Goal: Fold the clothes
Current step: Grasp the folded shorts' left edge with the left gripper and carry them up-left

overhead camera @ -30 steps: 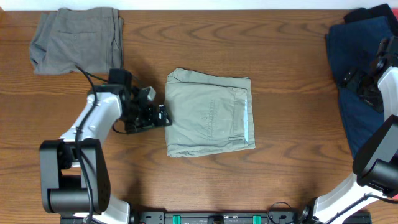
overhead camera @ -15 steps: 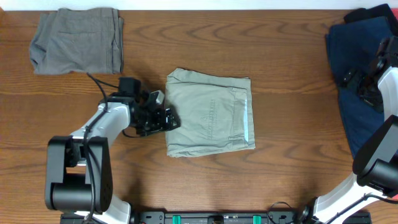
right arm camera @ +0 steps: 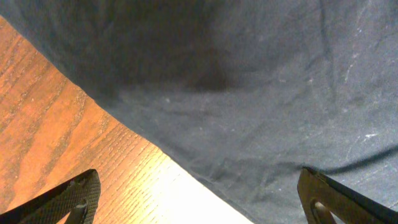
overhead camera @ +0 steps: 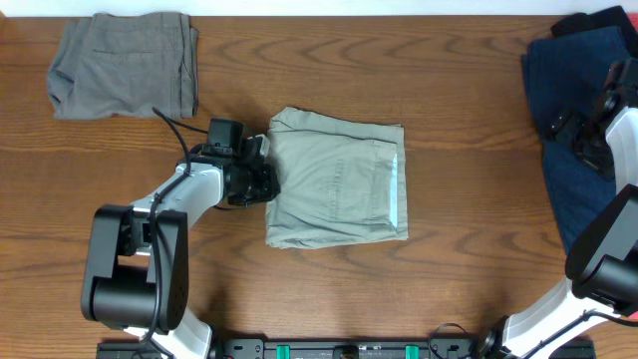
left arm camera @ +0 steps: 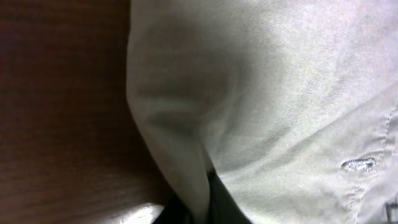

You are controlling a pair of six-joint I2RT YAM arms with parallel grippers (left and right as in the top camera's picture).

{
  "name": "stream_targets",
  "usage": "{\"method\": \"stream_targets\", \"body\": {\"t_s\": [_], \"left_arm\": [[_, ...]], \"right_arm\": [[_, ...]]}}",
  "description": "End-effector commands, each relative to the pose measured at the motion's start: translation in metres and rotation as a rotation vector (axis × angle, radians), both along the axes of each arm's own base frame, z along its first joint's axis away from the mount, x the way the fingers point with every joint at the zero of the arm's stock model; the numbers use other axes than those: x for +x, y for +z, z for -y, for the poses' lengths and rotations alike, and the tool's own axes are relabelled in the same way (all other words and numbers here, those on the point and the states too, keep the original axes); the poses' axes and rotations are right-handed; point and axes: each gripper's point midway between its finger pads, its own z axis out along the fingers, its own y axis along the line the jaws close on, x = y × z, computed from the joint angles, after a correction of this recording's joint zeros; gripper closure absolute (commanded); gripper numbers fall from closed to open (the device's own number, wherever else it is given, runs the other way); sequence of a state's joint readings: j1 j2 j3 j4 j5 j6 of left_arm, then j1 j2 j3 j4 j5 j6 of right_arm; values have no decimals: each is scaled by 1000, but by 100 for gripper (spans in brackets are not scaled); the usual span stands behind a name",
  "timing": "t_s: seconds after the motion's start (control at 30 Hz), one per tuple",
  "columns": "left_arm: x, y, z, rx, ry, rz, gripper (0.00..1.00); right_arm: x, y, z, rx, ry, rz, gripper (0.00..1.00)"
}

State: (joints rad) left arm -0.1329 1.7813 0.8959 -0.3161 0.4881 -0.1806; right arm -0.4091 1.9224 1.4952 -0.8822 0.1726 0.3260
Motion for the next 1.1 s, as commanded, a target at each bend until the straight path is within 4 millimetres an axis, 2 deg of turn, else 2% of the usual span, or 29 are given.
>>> {"method": "stream_targets", "body": {"t_s": [0.0, 0.07, 0.17, 0.27, 0.47, 0.6, 1.07], "left_arm": [[5, -14, -23, 141, 40, 10, 94], [12, -11, -31, 193, 40, 32, 94], [27, 3, -44, 292, 6, 68, 94], [49, 29, -52, 361, -29, 115, 94], [105, 92, -68, 390, 27, 272, 94], [130, 124, -81, 412, 20, 370, 94], [202, 203, -167, 487, 275, 731, 94]], "right_arm": [[0, 4, 6, -9, -21, 11, 1], [0, 4, 6, -9, -21, 11, 1], [0, 4, 6, -9, -21, 11, 1], [0, 4, 6, -9, -21, 11, 1], [0, 4, 6, -9, -21, 11, 1], [0, 4, 6, -9, -21, 11, 1], [0, 4, 6, -9, -21, 11, 1]]}}
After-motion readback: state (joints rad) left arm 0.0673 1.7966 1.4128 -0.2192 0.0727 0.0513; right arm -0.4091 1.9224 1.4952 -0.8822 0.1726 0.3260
